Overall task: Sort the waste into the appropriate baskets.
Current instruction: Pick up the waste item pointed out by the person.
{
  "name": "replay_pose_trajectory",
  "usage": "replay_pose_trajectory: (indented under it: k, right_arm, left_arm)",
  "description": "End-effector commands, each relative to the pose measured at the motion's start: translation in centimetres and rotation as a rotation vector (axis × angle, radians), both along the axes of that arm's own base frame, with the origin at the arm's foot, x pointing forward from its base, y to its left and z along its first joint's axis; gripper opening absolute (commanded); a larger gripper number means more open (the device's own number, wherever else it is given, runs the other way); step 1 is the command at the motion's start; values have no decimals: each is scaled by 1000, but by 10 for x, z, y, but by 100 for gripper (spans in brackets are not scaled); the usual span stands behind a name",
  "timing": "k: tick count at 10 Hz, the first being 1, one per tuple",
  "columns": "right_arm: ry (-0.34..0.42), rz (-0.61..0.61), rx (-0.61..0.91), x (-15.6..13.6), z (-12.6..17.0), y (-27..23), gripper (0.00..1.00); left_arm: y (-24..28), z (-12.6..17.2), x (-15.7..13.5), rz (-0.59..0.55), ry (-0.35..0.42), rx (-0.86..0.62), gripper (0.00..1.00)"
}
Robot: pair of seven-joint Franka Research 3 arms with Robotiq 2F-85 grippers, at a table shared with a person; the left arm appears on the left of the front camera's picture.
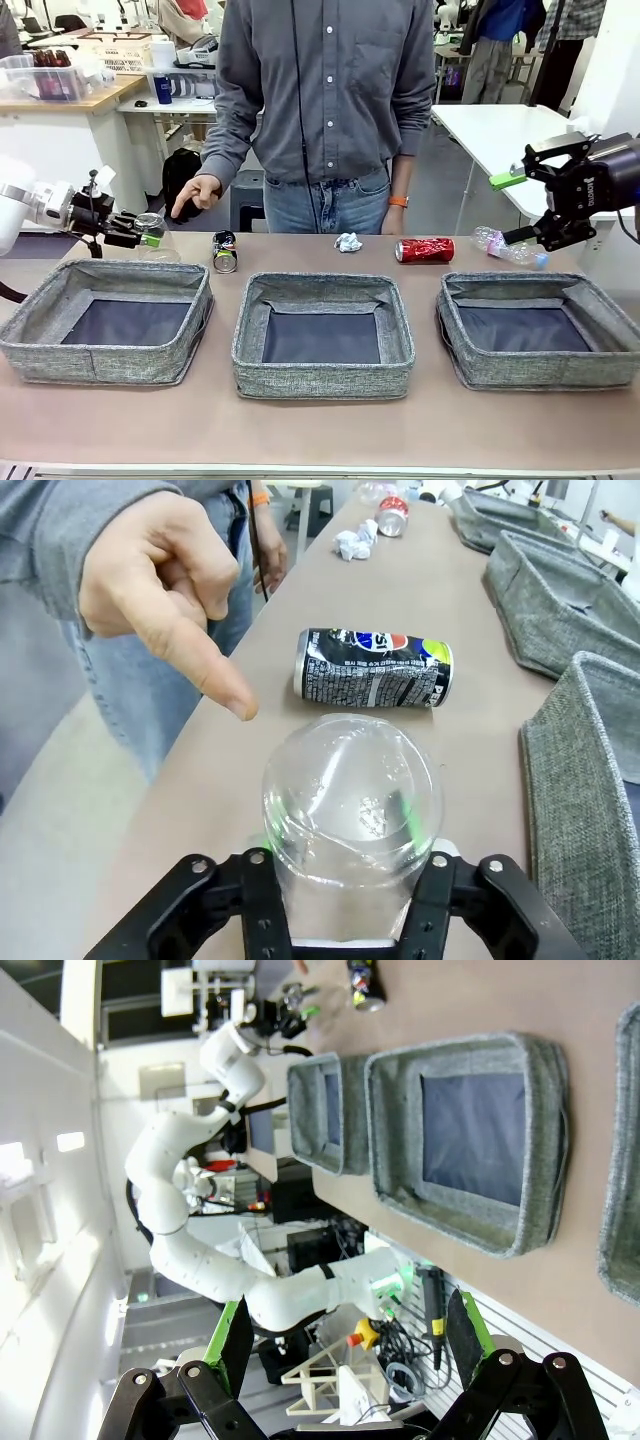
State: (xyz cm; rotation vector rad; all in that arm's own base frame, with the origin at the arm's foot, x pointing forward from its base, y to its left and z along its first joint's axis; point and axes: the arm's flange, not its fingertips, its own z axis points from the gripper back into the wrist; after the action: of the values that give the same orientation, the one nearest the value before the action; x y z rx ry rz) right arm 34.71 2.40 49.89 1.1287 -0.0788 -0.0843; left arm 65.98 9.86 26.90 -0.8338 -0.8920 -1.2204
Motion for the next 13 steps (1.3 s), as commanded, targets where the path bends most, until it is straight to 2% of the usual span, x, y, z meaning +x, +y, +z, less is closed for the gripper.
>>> replay_pose_trajectory:
  k: [1, 3, 7, 9, 10, 11, 12, 13]
  right_arm:
    - [3, 3, -5, 2, 3, 1, 100]
    - [3, 3, -5, 2, 3, 1, 100]
    - [3, 3, -5, 2, 3, 1, 100]
    - [3, 3, -5, 2, 3, 1, 100]
    - [3, 3, -5, 2, 3, 1, 100]
    - [3, 3, -5, 2, 3, 1, 100]
    - [3, 3, -5, 2, 3, 1, 100]
    - [3, 3, -5, 2, 3, 1, 100]
  left_arm:
    - [-1, -1, -1, -6, -24, -14, 23]
    - [-2, -1, -1, 3, -21, -18, 3]
    - [1, 13, -6, 45, -21, -28, 3]
    - [5, 57, -15, 98, -35, 17, 3]
    - [8, 91, -19, 140, 14, 66, 3]
    - [11, 139, -29, 167, -9, 155, 3]
    - [7, 181, -42, 176, 95, 161, 3]
    - [-4, 214, -59, 173, 277, 205, 3]
